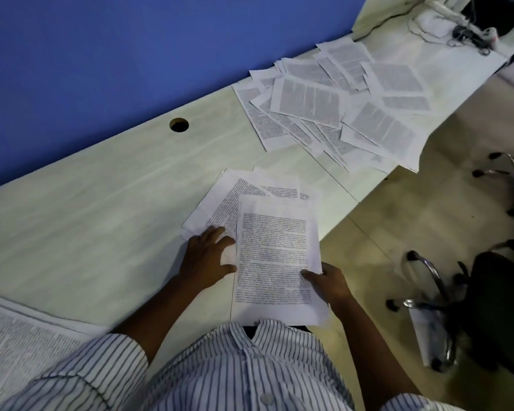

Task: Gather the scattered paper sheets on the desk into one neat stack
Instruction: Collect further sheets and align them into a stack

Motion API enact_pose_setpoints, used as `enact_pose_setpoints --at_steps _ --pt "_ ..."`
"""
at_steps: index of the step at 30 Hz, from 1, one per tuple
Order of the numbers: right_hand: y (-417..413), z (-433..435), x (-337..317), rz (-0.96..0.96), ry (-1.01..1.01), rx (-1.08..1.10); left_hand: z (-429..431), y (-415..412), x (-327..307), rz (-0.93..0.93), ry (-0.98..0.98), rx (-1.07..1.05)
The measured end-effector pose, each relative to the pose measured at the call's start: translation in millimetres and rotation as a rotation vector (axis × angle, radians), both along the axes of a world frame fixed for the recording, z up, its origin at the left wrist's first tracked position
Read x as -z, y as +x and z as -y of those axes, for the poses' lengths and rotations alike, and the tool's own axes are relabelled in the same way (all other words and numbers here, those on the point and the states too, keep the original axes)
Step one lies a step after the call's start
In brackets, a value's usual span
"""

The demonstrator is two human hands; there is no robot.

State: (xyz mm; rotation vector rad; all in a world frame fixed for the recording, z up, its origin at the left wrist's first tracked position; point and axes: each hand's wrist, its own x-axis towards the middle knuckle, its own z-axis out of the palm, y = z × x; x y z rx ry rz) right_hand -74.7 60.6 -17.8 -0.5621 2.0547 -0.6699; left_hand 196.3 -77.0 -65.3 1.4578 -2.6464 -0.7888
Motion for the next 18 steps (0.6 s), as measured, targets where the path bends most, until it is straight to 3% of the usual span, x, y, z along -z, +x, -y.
enact_pose_setpoints --at_steps 6,12,18 --pt "-34 26 -42 -0.333 -0.078 -0.2 1 6 -4 -0.133 0.031 -0.068" --pt "-84 79 -68 -0.594 -0.06 -0.442 -3 6 -5 -0.097 0.042 -0.114" --pt "-105 117 -59 -0.482 0.017 -0.545 -6 2 -3 -0.142 0.011 -0.173"
